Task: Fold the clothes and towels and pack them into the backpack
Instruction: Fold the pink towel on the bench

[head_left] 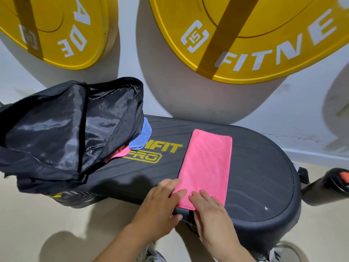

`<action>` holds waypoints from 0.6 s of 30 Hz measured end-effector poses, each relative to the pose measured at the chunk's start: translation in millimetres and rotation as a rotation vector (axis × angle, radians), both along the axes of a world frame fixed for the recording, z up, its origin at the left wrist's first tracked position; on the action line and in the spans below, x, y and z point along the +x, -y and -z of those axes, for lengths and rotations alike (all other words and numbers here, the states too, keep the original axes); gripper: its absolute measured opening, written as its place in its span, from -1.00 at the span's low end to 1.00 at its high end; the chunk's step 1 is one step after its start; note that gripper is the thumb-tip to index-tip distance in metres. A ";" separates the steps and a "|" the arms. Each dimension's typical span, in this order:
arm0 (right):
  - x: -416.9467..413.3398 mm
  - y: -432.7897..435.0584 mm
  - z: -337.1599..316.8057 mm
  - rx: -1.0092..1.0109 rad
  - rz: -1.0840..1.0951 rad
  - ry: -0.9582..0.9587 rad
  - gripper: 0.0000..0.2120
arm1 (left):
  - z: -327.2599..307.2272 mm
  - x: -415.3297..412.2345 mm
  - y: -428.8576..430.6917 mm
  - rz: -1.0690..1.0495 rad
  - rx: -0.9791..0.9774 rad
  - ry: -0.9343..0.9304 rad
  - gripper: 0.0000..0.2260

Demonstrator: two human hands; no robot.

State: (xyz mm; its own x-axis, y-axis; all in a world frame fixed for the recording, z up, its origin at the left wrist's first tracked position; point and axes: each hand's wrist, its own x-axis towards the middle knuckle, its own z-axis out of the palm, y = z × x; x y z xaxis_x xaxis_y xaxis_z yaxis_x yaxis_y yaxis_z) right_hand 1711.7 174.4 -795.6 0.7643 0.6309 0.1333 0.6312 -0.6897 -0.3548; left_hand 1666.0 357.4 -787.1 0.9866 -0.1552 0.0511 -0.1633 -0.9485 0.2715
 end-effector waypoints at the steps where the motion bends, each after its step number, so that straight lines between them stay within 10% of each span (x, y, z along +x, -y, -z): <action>1: 1.2 2.0 -1.3 0.007 -0.023 0.005 -0.62 | 2.9 1.3 3.4 0.049 0.051 -0.036 -0.42; 13: 2.1 49.4 -50.5 -0.009 -0.221 -0.288 -0.82 | -34.1 -2.6 47.1 0.016 0.155 -0.343 -0.71; 18: 4.3 59.3 -61.3 0.178 -0.085 -0.551 -0.86 | -58.3 -2.8 57.2 -0.088 -0.161 -0.499 -0.71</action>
State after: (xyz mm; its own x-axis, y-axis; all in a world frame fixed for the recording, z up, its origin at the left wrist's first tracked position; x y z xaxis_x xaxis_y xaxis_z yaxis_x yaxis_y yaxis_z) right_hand 1716.0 115.2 -734.3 0.6987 0.6971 -0.1605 0.3708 -0.5448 -0.7521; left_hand 1663.2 300.2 -728.8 0.9061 -0.1000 -0.4111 0.1007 -0.8927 0.4392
